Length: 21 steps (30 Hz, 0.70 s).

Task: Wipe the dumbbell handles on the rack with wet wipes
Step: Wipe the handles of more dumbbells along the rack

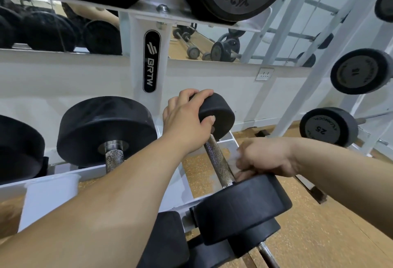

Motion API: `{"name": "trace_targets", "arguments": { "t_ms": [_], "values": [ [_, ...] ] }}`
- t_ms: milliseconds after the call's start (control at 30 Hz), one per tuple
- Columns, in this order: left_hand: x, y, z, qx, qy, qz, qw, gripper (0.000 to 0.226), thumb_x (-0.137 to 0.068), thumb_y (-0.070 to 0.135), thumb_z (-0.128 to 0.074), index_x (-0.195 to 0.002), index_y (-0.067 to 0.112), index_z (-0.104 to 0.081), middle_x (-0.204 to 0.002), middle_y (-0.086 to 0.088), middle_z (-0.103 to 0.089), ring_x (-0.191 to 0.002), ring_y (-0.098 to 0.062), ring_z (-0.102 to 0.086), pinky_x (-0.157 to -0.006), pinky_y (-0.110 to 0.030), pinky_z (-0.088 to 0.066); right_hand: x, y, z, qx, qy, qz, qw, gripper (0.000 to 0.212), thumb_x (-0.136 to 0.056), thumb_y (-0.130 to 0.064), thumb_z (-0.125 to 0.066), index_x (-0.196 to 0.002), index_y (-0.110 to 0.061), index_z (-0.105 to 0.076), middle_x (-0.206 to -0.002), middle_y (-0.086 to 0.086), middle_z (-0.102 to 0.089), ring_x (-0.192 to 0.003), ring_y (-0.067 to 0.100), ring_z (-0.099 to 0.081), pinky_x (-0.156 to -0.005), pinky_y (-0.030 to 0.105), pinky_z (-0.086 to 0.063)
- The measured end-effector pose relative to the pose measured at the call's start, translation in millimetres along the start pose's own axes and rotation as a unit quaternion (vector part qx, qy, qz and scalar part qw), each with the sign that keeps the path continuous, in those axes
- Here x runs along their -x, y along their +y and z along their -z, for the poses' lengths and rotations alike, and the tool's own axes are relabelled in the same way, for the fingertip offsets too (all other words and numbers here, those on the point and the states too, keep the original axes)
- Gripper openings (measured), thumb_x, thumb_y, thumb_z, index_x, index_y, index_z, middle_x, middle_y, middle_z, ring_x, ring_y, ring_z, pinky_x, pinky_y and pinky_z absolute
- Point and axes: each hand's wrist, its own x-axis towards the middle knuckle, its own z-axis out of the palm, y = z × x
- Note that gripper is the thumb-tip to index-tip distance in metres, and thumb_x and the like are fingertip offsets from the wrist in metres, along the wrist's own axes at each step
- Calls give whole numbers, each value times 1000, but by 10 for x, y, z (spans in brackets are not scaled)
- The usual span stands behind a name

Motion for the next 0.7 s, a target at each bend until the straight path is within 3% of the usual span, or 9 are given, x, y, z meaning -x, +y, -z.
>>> {"name": "trace_targets", "arguments": {
  "t_ms": [100,167,200,267,400,500,567,633,700],
  "values": [
    [-2,0,-7,-2,2,1,1000,60,-93,37,-64,-147,50,-40,-148,15,-36,-136,-21,-29,-119,-43,-27,131,-114,-24,-11,85,34,996,22,-96,5,-41,-103,2,-62,-93,22,-78,-89,32,-76,-84,41,-59],
    [4,-11,-5,-2,4,1,1000,60,-93,37,-64,-146,51,-40,-148,14,-36,-136,-21,-28,-119,-43,-26,140,-247,-122,61,167,100,979,23,-93,3,-43,-103,1,-64,-86,14,-71,-80,25,-68,-69,42,-56],
    [7,-16,-3,-1,5,2,1000,60,-93,37,-63,-146,51,-40,-148,14,-36,-136,-21,-28,-120,-43,-26,132,-303,-178,106,181,127,970,22,-92,3,-43,-95,-5,-64,-81,8,-64,-75,22,-61,-59,33,-49],
    [6,-11,-6,5,3,4,1000,60,-93,36,-64,-146,51,-40,-148,15,-35,-137,-20,-27,-120,-43,-26,82,-369,-282,166,157,125,965,26,-92,4,-43,-79,-18,-51,-74,3,-50,-67,18,-48,-52,22,-35],
    [-3,-19,-10,2,7,4,1000,61,-92,37,-65,-147,51,-40,-148,16,-35,-137,-19,-28,-119,-40,-26,20,-459,-453,283,113,94,948,31,-100,-2,-46,-73,-14,-38,-76,4,-41,-63,16,-38,-61,29,-37],
    [-2,-11,-7,-1,4,4,1000,61,-93,36,-65,-147,50,-41,-148,16,-36,-137,-20,-28,-118,-38,-24,178,-460,-537,359,109,92,922,19,-105,-13,-48,-86,-12,-48,-89,9,-53,-74,23,-46,-76,34,-41],
    [1,-13,1,3,3,4,1000,61,-93,36,-65,-147,50,-41,-148,16,-36,-138,-20,-27,-118,-38,-23,328,-410,-580,386,80,77,916,10,-106,-14,-46,-100,-10,-52,-107,18,-59,-82,25,-47,-74,33,-42],
    [1,-15,13,3,1,5,1000,61,-93,37,-66,-147,50,-42,-149,16,-36,-138,-20,-27,-117,-38,-23,442,-391,-540,363,73,55,927,22,-106,-11,-40,-86,-6,-47,-91,13,-51,-74,23,-45,-64,29,-39],
    [2,-4,13,3,-1,3,1000,61,-93,37,-65,-147,50,-41,-149,15,-36,-138,-20,-27,-118,-39,-24,483,-412,-429,333,94,57,937,34,-107,-10,-38,-73,-9,-36,-75,6,-37,-75,25,-45,-64,31,-38]
  ]
}}
